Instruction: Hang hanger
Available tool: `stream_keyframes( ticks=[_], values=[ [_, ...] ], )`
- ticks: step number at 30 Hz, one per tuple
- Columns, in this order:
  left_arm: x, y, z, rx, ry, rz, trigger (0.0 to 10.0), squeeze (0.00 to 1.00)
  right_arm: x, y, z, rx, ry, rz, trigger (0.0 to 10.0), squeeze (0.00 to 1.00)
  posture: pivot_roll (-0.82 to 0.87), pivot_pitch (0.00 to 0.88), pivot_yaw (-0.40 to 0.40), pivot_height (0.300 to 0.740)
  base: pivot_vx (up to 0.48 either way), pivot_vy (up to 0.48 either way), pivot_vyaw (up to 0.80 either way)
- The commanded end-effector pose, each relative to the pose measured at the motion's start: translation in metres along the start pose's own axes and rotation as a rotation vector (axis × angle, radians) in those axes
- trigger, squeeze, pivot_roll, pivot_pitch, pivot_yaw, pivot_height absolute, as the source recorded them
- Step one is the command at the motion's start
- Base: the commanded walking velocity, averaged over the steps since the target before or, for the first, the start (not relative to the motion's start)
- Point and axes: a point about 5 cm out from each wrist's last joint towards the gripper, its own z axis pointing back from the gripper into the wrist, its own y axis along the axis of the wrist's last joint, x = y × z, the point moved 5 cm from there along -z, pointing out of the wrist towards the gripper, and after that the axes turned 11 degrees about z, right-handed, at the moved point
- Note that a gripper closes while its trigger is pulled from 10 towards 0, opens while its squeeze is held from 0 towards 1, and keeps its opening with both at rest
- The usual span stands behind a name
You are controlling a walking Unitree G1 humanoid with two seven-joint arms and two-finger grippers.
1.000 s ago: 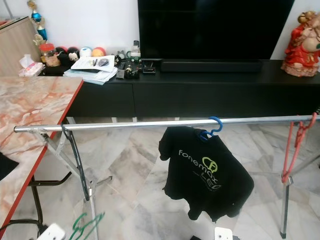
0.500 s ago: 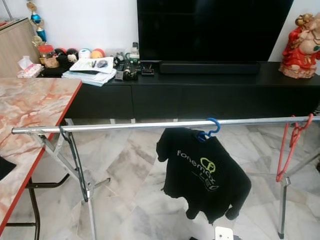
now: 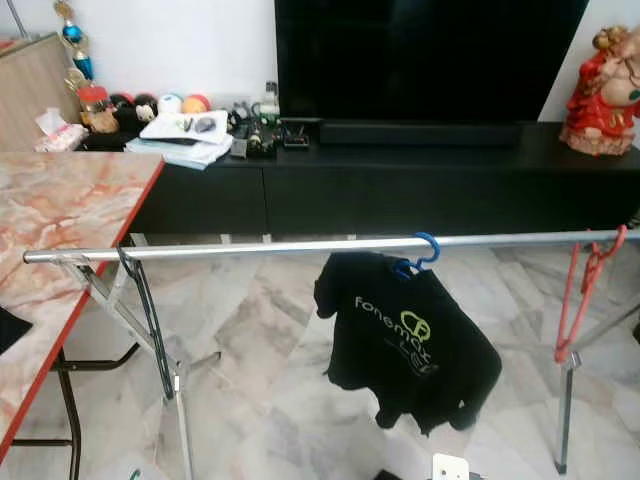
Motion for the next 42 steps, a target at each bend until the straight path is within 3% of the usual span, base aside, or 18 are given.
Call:
stream_keyframes(
  ticks=[1, 10, 42],
  values=[
    [-0.012, -0.020, 0.002, -0.052, 0.031, -0.003, 10.0, 0.00, 0.000, 0.000, 0.000, 0.002, -0.006, -0.018, 10.0, 0.00, 0.14, 0.000, 0.028, 0.740, -0.337, 0.000, 0.00],
    [-0.029, -0.038, 0.007, -0.094, 0.057, -0.006, 10.0, 0.00, -0.003, -0.001, 0.001, 0.001, 0.002, -0.016, 10.0, 0.00, 0.14, 0.000, 0.034, 0.740, -0.341, 0.000, 0.00],
    [-0.024, -0.029, 0.004, -0.079, 0.051, 0.000, 10.0, 0.00, -0.006, 0.004, 0.001, 0.025, -0.013, -0.061, 10.0, 0.00, 0.15, 0.000, 0.039, 0.740, -0.341, 0.000, 0.00]
  ],
)
